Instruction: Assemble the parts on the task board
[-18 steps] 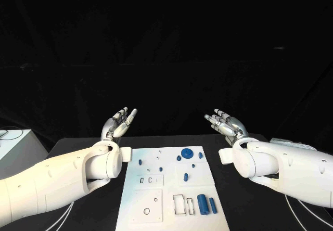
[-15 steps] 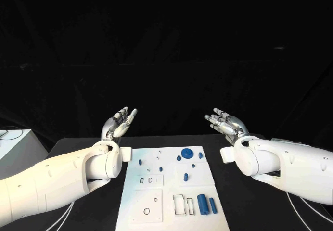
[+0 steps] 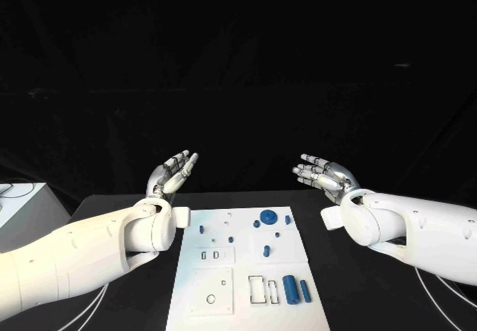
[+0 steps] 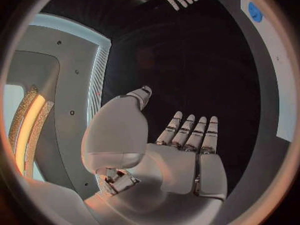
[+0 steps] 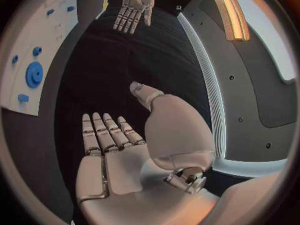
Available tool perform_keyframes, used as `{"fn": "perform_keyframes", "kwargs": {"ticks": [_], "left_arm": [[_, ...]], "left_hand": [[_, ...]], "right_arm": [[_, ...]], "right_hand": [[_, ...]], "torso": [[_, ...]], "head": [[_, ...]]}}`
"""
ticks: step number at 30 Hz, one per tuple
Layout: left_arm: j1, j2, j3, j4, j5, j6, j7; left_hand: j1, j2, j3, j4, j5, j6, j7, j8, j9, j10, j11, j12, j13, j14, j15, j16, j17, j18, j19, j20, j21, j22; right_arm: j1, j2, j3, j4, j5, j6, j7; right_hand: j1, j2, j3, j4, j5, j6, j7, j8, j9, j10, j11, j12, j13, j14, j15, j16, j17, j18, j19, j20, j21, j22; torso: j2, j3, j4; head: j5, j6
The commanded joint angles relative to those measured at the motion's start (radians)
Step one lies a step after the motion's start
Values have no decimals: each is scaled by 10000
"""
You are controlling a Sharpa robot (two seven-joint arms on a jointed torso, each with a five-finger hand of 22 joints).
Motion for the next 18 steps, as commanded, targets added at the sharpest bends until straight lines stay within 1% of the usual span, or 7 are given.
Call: {"fn": "perform_keyframes", "kwargs": {"ticks": [1, 2, 3, 5, 6, 12, 18], "left_arm": [[16, -46, 7, -3, -515, 579, -310], [17, -76, 7, 6, -633, 648, -398], [18, -124, 7, 26, -804, 768, -517], [19, -248, 7, 106, -1179, 1025, -739], [20, -325, 7, 166, -1371, 1163, -843], [39, -922, 16, 850, -2107, 1953, -1293], [69, -1639, 99, 1948, -2305, 2323, -1570]], "left_hand": [[367, 57, 165, -117, 35, 965, 1276, 436, 281, 1908, 304, 357, 163, 2374, -314, 824, 527, 118, 1564, -32, 692, 364], [466, 122, 308, -263, 23, 1683, 1359, 750, 472, 3850, 152, 797, 335, 4031, -508, 1455, 887, 351, 3027, -53, 1347, 696], [528, 127, 408, -407, 43, 2056, 1370, 900, 565, 4447, 108, 869, 326, 4277, -575, 1559, 939, 463, 3594, -58, 1611, 811], [907, 124, 700, -837, 37, 3807, 1225, 1686, 1004, 5615, -205, 1336, 457, 5558, -941, 2286, 1261, 881, 4584, -155, 2205, 1042], [962, 128, 801, -932, 37, 4047, 1091, 1794, 1042, 5928, -298, 1434, 480, 6015, -1118, 2551, 1387, 1000, 5055, -184, 2487, 1156], [1374, -90, 1823, -1631, 41, 4926, 719, 1943, 1077, 7345, -783, 1396, 372, 7452, -1690, 3345, 2079, 1029, 6305, -686, 3309, 1446], [1522, -381, 2152, -2307, 31, 5168, 594, 1785, 1058, 7995, -983, 1012, 270, 8556, -2056, 4694, 3187, 977, 7134, -1248, 4535, 2091]], "right_arm": [[8, 13, 5, -169, -1977, 292, -175], [12, 19, 6, -217, -2389, 247, -213], [21, 35, 8, -286, -2938, 200, -263], [60, 108, 12, -457, -4114, 166, -389], [87, 163, 14, -554, -4714, 161, -468], [246, 556, 25, -1005, -7716, 498, -1058], [486, 988, 36, -1163, -10352, 885, -1919]], "right_hand": [[402, -109, 44, -336, 67, 1351, 1570, 635, 329, 1788, -109, 300, 135, 1729, -144, 507, 305, 215, 1293, -49, 478, 199], [491, -144, 55, -410, 66, 1768, 1561, 825, 424, 2501, -165, 446, 194, 2312, -241, 690, 407, 301, 1846, -39, 680, 285], [649, -172, 109, -529, 147, 2557, 1524, 1170, 598, 3628, -279, 648, 256, 3323, -385, 995, 575, 459, 3291, -49, 1207, 508], [873, -235, 253, -721, 193, 3743, 1403, 1586, 811, 4994, -453, 744, 253, 4687, -634, 1390, 763, 731, 4600, -70, 1712, 648], [937, -275, 333, -782, 169, 4476, 1319, 1820, 928, 5377, -559, 732, 239, 5066, -754, 1496, 793, 844, 4962, -90, 1831, 654], [1184, -460, 539, -1079, 266, 5917, 905, 1914, 971, 7053, -1055, 554, 230, 7211, -1483, 2117, 1128, 855, 6670, -795, 2991, 1121], [1433, -467, 43, -1486, 399, 6771, 613, 1449, 875, 8072, -1487, 120, 228, 9713, -2245, 2983, 2104, 807, 7108, -1696, 6487, 3389]], "torso": [[-10, -6, -4], [-3, -10, 0], [13, -13, 4], [47, -7, 0], [69, -3, -1], [281, -32, -35], [653, -30, -29]], "head": [[-1, -48], [-7, -57], [-1, -72], [33, -120], [41, -139], [68, -177], [88, -109]]}}
